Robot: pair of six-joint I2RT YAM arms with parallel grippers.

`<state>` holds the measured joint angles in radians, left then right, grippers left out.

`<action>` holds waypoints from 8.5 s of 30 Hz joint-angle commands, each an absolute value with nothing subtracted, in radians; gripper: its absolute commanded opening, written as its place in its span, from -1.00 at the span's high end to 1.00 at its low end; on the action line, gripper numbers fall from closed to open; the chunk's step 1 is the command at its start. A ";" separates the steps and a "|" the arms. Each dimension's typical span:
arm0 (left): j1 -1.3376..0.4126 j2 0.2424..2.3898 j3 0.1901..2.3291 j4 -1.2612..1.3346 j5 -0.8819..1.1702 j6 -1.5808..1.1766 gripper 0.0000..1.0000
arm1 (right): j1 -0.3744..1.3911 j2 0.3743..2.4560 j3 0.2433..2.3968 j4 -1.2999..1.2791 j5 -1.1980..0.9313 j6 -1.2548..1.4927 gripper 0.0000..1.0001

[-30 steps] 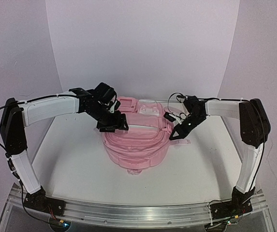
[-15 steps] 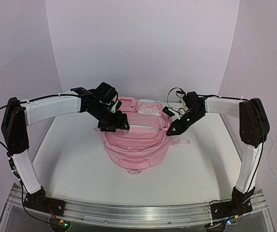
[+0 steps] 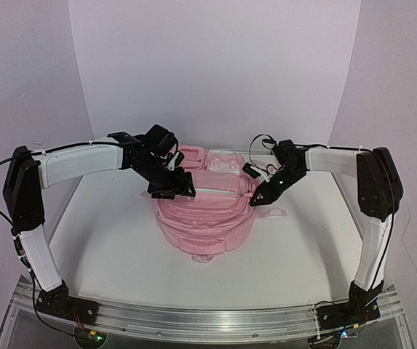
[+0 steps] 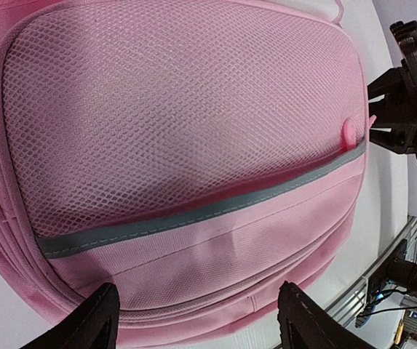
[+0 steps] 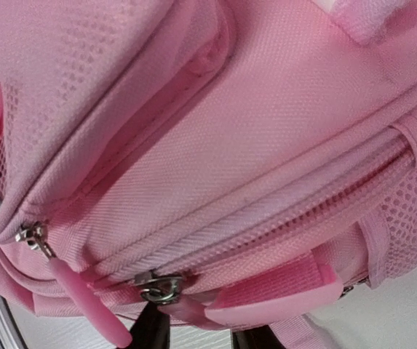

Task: Pack the student bag
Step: Unzip the student bag at the center of the board.

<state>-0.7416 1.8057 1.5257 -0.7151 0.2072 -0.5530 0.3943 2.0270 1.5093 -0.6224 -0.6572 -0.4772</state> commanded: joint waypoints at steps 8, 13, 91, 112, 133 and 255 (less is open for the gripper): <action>-0.747 1.810 1.582 -0.718 0.205 -0.535 -0.50 | 0.408 1.970 1.520 -0.607 -0.731 -0.557 0.83; -0.752 1.817 1.591 -0.695 0.225 -0.537 -0.55 | 0.408 1.909 1.452 -0.616 -0.702 -0.571 1.00; -1.119 2.027 1.875 -0.723 -0.104 -0.731 -0.40 | 0.393 1.696 1.204 -0.469 -0.841 0.098 -0.19; -1.123 2.358 2.313 -0.819 -0.179 -0.445 -0.03 | 0.280 1.790 1.253 -0.386 -0.900 0.234 -0.12; -1.083 2.417 2.295 -0.772 -0.116 -0.457 0.67 | 0.342 1.885 1.219 -0.291 -0.887 0.317 -0.06; -1.061 1.543 1.221 -0.727 -0.078 -0.943 1.00 | 0.420 1.934 1.268 -0.314 -0.797 0.338 1.00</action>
